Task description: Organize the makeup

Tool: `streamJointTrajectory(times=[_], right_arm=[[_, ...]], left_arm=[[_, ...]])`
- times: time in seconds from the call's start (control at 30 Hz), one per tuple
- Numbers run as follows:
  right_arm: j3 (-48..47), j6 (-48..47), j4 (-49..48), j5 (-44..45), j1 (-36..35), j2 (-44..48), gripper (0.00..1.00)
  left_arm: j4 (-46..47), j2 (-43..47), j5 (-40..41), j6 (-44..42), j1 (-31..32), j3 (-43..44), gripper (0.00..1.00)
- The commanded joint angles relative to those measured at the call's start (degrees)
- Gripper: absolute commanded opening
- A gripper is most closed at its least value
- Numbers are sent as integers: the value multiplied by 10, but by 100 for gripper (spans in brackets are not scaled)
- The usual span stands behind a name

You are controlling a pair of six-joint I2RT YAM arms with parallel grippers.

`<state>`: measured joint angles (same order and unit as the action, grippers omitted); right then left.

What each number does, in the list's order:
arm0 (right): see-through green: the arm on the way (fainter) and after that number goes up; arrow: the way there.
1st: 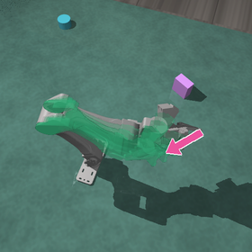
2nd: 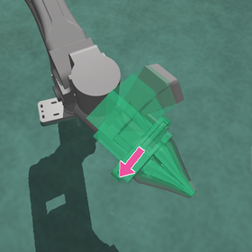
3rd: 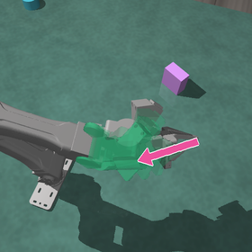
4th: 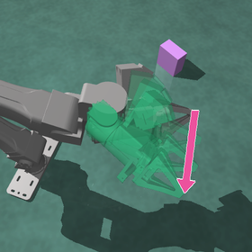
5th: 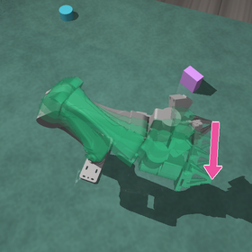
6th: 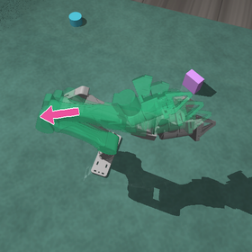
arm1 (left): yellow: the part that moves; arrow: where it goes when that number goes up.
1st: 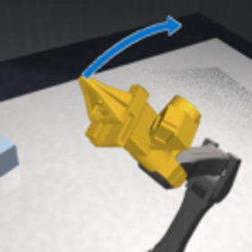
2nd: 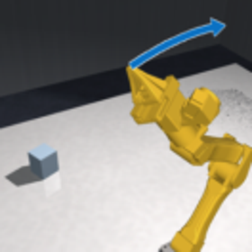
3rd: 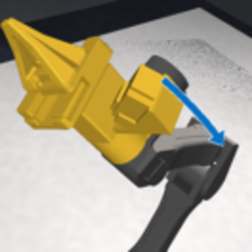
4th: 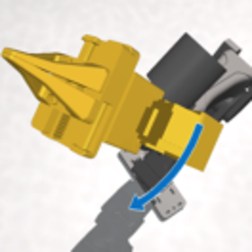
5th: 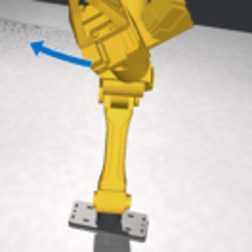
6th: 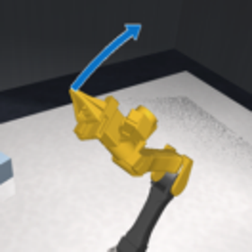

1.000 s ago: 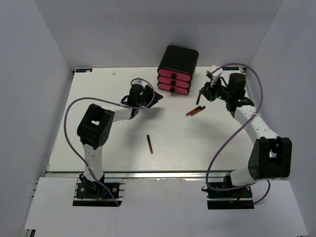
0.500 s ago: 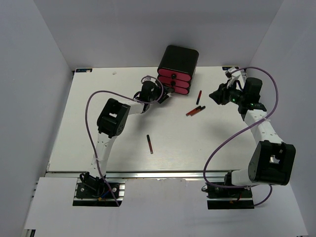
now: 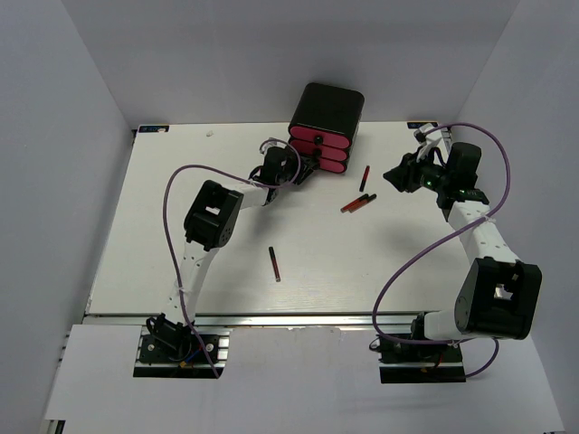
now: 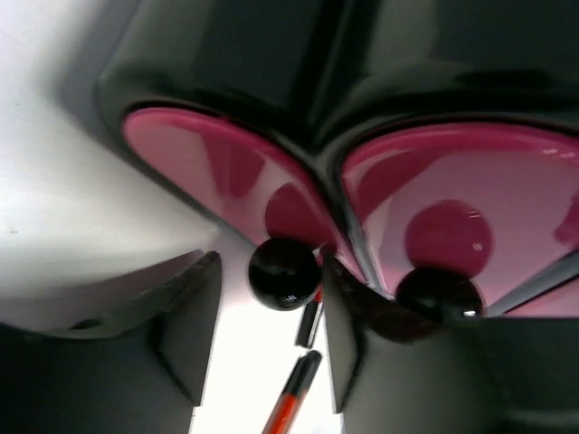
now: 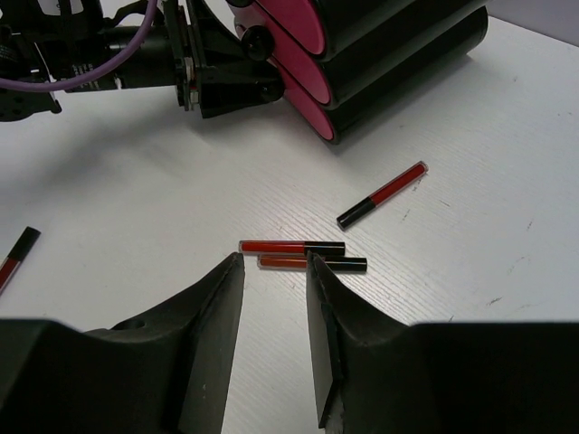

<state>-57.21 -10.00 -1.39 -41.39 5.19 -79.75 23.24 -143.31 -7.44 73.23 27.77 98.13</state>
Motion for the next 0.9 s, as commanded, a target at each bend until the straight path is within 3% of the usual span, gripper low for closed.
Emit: streamJointTrajectory(times=[0.0, 0.17, 0.27, 0.37, 0.57, 0.67, 0.87], right_arm=[[8, 11, -11, -14, 3, 13, 40], [11, 1, 0, -17, 3, 13, 41], [7, -41, 45, -23, 3, 6, 55], [-1, -72, 92, -13, 3, -18, 62], [-16, -70, 145, 49, -4, -61, 62], [-16, -31, 132, 97, -15, -86, 60], [-83, 73, 100, 227, -56, -168, 60]], left_arm=[[-8, -2, 25, 7, 5, 15, 54], [18, 11, 20, 14, 7, -29, 38], [43, 38, 13, 1, 8, -75, 33], [78, 82, 12, -11, 11, -152, 31], [128, 190, 16, -16, 18, -321, 31], [138, 225, 22, -22, 24, -361, 35], [120, 244, 19, -42, 25, -374, 65]])
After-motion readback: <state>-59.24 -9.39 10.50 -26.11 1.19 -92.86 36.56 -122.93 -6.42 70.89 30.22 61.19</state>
